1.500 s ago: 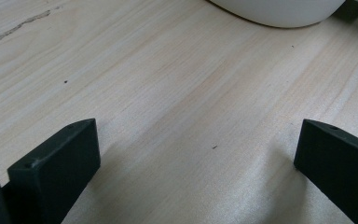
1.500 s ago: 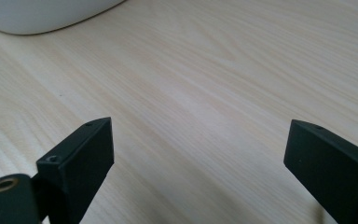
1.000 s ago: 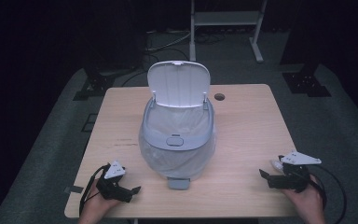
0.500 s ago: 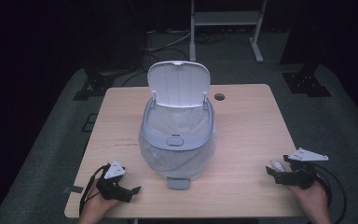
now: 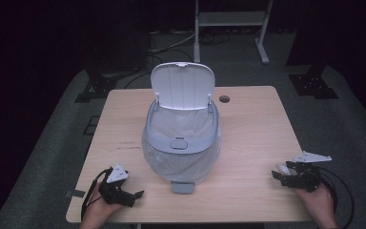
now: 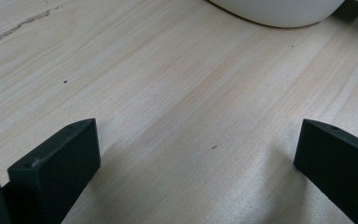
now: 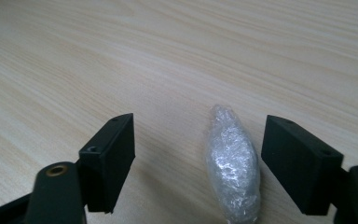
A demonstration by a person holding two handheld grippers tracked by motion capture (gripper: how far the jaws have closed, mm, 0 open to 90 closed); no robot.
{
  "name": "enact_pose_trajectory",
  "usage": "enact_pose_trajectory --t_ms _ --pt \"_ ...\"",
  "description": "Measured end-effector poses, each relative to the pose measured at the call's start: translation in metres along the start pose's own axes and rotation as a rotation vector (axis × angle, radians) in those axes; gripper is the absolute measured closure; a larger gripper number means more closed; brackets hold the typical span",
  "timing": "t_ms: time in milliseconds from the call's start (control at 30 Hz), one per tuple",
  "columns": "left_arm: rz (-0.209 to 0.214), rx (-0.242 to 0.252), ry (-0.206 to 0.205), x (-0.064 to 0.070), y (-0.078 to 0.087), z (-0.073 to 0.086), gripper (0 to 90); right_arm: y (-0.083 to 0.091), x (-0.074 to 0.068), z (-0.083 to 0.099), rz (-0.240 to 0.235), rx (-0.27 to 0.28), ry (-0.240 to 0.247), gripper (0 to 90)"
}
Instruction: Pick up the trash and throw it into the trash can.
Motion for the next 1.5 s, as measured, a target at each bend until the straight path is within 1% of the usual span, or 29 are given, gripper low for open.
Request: enact_pose_trajectory --t_ms 200,300,467,533,667,800,1000,1133,1300,1500 --pt "0.0 0.0 0.0 0.0 0.0 0.0 0.0 -0.001 -0.001 0.001 0.0 -0.009 0.014 36.4" --pt "0.0 0.001 0.0 0.0 0.0 0.0 0.0 -0.002 -0.001 0.002 -0.002 -0.016 0.019 42.1" --pt "0.0 0.0 0.0 0.0 0.0 0.0 0.0 -0.001 -0.002 0.002 0.003 -0.013 0.028 54.0" --pt "0.0 0.0 0.0 0.0 0.0 0.0 0.0 -0.001 -0.003 0.003 0.003 -0.013 0.03 56.5" --pt "0.0 0.0 0.0 0.0 0.0 0.0 0.0 0.0 -0.004 0.003 -0.004 -0.016 0.036 64.1" --pt "0.0 0.001 0.0 0.0 0.0 0.0 0.0 0.0 -0.005 0.002 -0.007 -0.018 0.031 64.8" --pt "0.0 0.0 0.0 0.0 0.0 0.0 0.0 0.001 -0.007 0.001 -0.031 -0.024 0.027 64.8" --pt "0.0 0.001 0.0 0.0 0.0 0.0 0.0 0.003 -0.009 -0.001 -0.044 -0.014 0.027 64.9" --pt "0.0 0.001 0.0 0.0 0.0 0.0 0.0 0.005 -0.012 -0.003 -0.054 -0.006 0.044 65.0" --pt "0.0 0.001 0.0 0.0 0.0 0.0 0.0 0.007 -0.016 -0.005 -0.072 0.005 0.052 64.9"
Point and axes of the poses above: each handheld gripper's, and its own axes: y roughly backward along the jaws, z roughly out of its underside, x roughly to its right, the point moved 2 cm from there along -y, roughly forward along the jaws, and after that the axes turned 11 degrees about -x, right-handed, at the moved point
